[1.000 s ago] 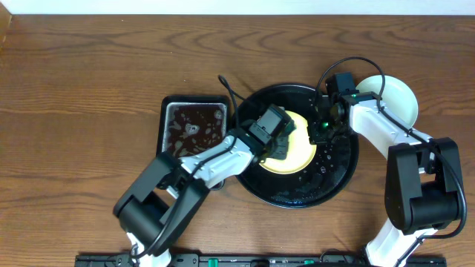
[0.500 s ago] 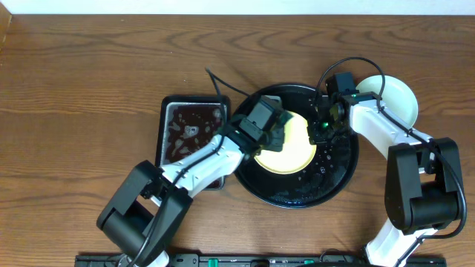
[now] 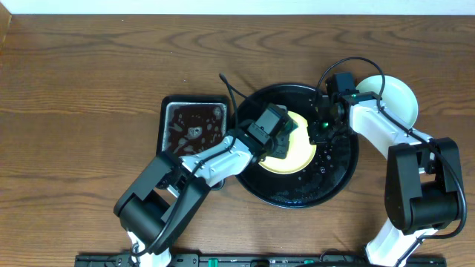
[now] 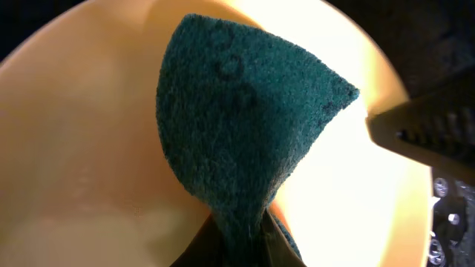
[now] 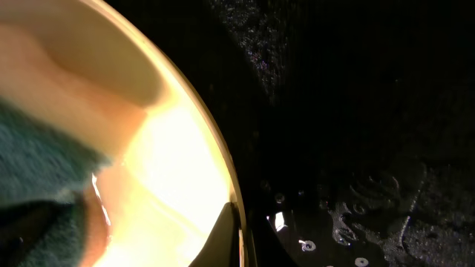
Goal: Clean dirty plates on tray and stack at the side
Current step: 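Scrub the yellow plate with the sponge in left gripper, then return the sponge to the soapy tray with left gripper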
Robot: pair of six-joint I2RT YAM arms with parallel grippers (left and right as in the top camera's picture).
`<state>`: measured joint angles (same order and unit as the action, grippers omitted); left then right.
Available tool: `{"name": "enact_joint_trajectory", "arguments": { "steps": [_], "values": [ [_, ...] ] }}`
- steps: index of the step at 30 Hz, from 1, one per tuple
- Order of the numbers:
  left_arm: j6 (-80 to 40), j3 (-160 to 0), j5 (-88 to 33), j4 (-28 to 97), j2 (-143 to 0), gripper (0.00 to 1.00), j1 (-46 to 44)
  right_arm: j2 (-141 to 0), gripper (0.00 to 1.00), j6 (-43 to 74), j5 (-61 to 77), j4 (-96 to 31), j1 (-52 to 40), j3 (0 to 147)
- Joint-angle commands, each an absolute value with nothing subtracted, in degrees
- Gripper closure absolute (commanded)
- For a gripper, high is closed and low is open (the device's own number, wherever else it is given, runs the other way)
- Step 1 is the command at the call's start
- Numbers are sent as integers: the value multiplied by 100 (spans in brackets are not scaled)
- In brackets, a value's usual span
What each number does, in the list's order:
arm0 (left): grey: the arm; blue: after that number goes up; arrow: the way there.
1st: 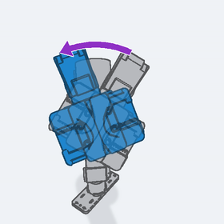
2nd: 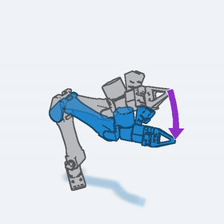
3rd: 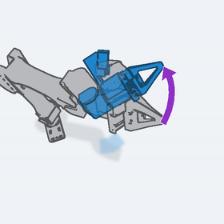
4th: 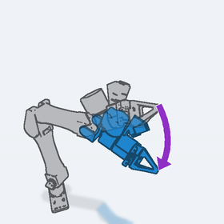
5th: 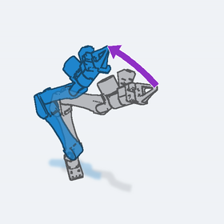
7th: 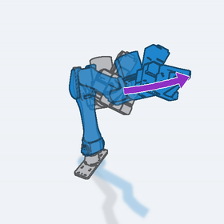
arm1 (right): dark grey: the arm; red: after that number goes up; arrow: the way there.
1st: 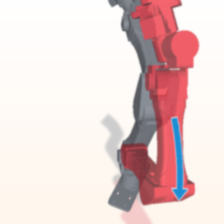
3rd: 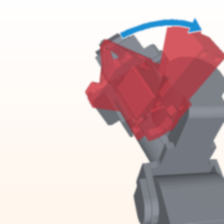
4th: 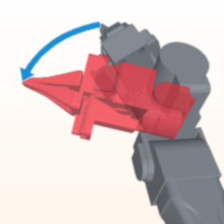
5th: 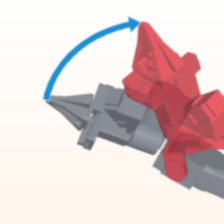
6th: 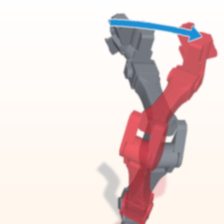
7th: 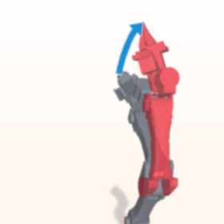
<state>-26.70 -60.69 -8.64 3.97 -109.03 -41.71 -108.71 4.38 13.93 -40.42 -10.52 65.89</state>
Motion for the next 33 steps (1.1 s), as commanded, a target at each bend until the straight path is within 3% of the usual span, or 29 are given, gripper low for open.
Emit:
{"name": "enact_joint_trajectory", "arguments": {
  "steps": [1,10,18,26,33],
  "values": [
    [-2528,-6025,-578,681,-10833,92,-3844,-10984,99,469,1354,-4115,-1210,6464],
    [-2292,-6025,-1601,1219,-9821,92,-3352,-10984,99,467,1352,-4112,-1210,6464],
    [-1883,-6025,-1413,2528,-8713,92,-2744,-10984,99,467,1352,-4110,-1210,6464],
    [-1605,-5918,-642,3190,-8934,92,-1673,-10984,99,469,1352,-3992,-1210,6464],
    [-1529,-5905,-523,3208,-9607,91,-1441,-10984,99,469,1354,-3999,-1210,6464]
  ]
}}
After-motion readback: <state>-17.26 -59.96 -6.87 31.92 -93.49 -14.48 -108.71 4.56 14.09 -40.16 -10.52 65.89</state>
